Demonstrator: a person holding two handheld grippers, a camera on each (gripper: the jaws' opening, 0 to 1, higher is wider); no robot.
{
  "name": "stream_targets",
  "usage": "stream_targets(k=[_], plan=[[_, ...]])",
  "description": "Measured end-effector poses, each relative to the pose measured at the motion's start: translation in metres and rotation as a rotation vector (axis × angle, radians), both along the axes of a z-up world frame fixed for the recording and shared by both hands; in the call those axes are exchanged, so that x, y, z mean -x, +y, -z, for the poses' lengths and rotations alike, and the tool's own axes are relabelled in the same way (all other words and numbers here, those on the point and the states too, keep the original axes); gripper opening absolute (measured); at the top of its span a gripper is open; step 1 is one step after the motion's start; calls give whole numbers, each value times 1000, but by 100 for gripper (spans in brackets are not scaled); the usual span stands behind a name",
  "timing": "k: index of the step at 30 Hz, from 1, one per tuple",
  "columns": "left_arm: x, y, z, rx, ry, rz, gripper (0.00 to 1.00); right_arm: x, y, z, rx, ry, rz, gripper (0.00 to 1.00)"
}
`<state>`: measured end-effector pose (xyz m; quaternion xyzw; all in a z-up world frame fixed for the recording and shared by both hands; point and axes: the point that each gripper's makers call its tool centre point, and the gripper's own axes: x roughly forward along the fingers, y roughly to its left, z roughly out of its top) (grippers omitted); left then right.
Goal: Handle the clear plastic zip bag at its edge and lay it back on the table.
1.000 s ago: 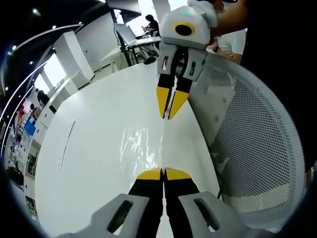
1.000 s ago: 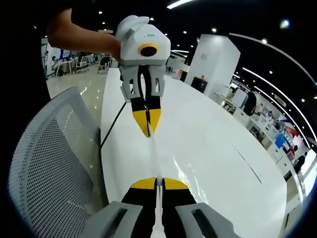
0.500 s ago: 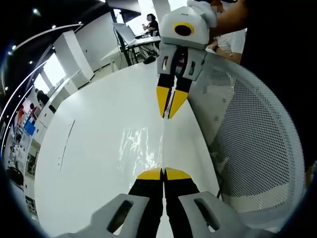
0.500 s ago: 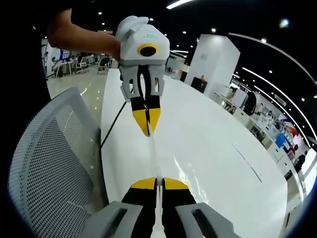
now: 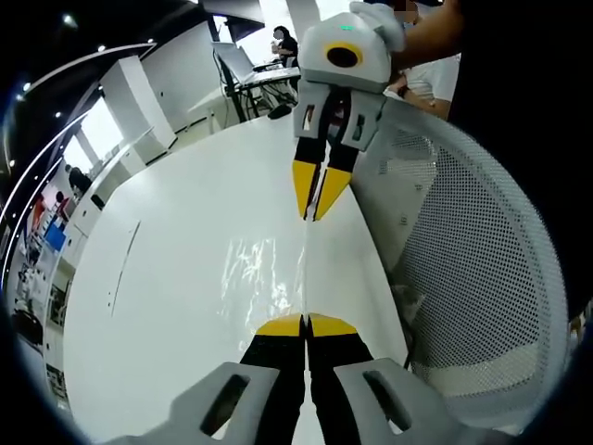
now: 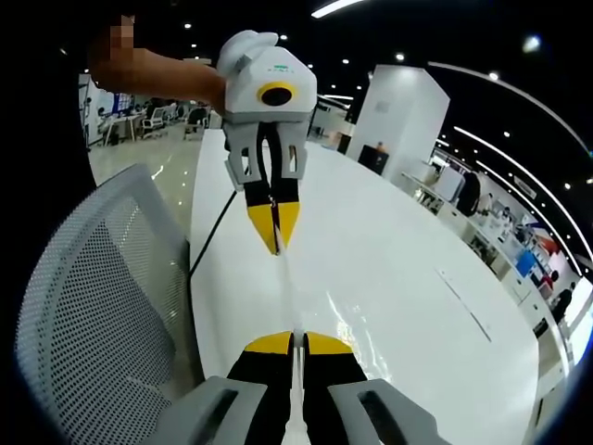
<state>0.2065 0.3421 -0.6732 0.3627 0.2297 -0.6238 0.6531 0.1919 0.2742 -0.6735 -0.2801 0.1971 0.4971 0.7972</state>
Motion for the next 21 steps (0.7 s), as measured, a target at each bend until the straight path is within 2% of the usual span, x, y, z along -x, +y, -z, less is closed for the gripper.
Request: stream_targets(k=[21], plan=[[-1,-1,-3,8,-8,-4,0,-1,-4,-2,-10,-2,18,0]])
